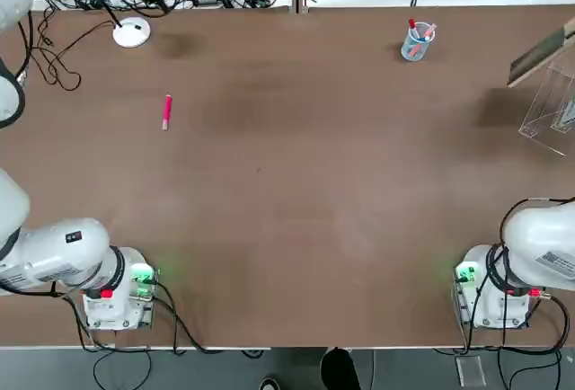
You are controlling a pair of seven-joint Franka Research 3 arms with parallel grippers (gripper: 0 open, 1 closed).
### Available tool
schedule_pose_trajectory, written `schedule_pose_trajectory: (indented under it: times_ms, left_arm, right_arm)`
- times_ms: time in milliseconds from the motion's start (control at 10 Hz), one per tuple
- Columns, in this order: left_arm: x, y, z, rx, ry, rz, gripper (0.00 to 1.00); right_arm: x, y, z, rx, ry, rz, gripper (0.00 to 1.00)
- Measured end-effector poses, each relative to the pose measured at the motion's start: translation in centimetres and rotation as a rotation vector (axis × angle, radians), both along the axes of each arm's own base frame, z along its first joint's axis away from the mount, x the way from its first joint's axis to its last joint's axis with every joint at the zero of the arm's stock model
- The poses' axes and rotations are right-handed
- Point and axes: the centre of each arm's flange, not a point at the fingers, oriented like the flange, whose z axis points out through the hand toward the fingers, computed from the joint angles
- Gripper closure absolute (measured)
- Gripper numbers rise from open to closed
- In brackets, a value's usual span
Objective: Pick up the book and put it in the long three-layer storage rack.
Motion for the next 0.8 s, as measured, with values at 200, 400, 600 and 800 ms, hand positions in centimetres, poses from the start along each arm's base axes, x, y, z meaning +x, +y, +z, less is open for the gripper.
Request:
schedule_pose_trajectory:
  times_ms: [200,400,600,800]
  left_arm:
    - [-0.1,1.1,0.1,0.011,0.003,-0.009,0.0]
    - [-0.7,1.6,-0.1,0.049,0.006,-0.022,0.0]
    - [-1.9,2.0,-0.6,0.146,0.009,-0.027,0.0]
    - [-3.8,1.7,0.0,0.228,0.004,-0.02,0.0]
  right_arm:
    - [0.0,-0.9,-0.6,-0.019,0.016,-0.001,0.85]
    - [0.2,-1.4,-1.1,-0.058,0.036,0.011,0.85]
    - [0.3,-2.0,-1.5,-0.092,0.056,0.022,0.85]
    - [0.4,-2.6,-1.7,-0.134,0.074,0.043,0.85]
